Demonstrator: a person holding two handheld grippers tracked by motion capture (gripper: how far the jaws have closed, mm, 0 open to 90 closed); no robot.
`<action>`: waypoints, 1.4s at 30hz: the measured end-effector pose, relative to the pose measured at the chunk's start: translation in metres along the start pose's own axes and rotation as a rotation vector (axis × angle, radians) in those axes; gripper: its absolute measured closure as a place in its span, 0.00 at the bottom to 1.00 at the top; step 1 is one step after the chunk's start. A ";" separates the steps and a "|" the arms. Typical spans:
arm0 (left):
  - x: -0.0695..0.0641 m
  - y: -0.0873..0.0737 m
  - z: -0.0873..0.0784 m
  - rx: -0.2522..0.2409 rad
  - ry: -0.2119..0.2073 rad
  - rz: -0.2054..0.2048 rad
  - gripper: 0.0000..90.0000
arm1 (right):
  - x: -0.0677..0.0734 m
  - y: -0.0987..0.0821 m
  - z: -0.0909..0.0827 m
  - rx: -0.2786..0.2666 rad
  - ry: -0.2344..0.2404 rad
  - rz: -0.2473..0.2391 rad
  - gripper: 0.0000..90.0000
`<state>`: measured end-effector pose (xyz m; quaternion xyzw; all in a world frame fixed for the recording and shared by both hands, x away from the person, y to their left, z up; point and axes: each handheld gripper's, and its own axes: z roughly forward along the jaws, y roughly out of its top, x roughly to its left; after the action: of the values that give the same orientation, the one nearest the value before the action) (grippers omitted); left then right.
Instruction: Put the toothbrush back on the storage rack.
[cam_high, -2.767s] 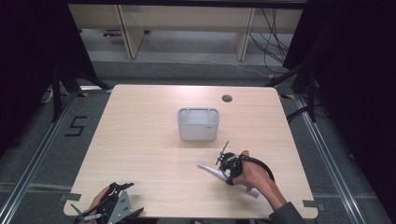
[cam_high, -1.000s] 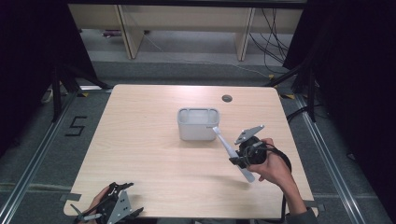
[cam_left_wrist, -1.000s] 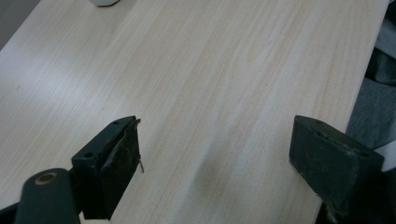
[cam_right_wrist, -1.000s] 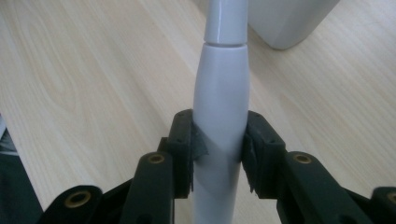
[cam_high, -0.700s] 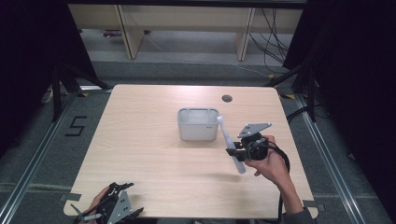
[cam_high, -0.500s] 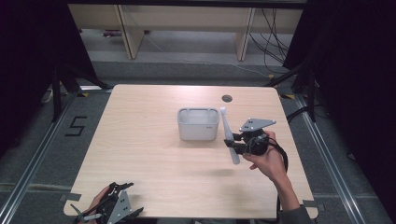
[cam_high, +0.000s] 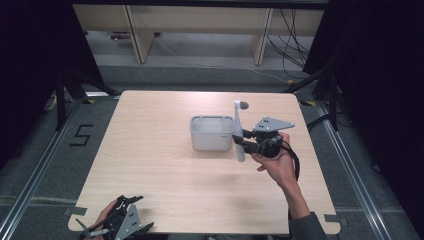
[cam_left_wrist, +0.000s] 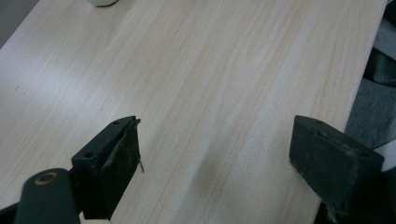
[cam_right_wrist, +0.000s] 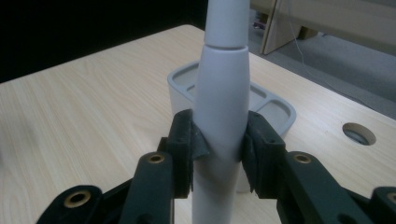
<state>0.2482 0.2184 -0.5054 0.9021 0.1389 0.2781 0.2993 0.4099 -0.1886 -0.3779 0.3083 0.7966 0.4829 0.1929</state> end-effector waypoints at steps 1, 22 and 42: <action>0.000 0.000 0.000 -0.003 0.001 -0.002 0.18 | 0.001 0.002 0.002 -0.003 -0.004 0.006 0.74; 0.000 0.000 0.001 -0.009 -0.002 0.003 0.18 | 0.003 0.054 0.038 -0.051 0.047 0.038 0.74; -0.001 0.000 0.001 -0.001 0.013 0.004 0.18 | -0.005 0.090 0.060 -0.076 0.010 0.040 0.74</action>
<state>0.2480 0.2175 -0.5063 0.9004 0.1390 0.2845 0.2984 0.4771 -0.1224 -0.3255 0.3140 0.7722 0.5183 0.1908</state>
